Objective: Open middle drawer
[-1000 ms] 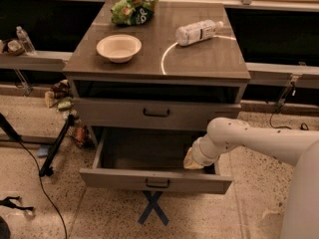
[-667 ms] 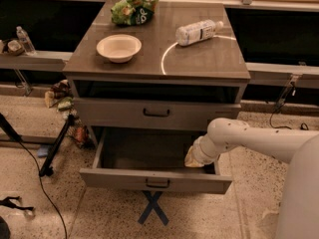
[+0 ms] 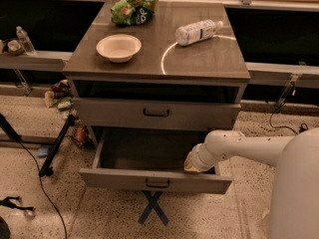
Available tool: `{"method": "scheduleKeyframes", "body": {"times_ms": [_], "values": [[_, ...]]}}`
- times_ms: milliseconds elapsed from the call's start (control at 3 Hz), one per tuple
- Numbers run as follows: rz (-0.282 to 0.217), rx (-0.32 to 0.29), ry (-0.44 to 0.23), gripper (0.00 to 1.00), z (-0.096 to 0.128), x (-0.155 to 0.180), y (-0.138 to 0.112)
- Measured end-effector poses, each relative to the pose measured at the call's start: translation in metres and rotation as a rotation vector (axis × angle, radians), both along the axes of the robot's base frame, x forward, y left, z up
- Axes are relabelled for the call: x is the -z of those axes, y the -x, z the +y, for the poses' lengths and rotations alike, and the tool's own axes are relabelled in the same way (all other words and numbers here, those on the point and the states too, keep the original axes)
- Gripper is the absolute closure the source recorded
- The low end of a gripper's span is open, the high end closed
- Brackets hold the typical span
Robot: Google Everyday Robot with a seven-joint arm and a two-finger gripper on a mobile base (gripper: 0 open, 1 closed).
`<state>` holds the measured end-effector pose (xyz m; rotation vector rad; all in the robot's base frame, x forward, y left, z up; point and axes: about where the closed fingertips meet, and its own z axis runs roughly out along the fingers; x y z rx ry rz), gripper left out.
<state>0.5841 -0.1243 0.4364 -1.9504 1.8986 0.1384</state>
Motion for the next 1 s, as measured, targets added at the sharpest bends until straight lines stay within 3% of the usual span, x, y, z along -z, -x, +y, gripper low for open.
{"method": "scheduleKeyframes", "body": {"times_ms": [667, 1000], "values": [[-0.026, -0.012, -0.013, 1.0, 0.012, 0.036, -0.007], [-0.002, -0.023, -0.032, 1.0, 0.02, 0.044, -0.007]]}}
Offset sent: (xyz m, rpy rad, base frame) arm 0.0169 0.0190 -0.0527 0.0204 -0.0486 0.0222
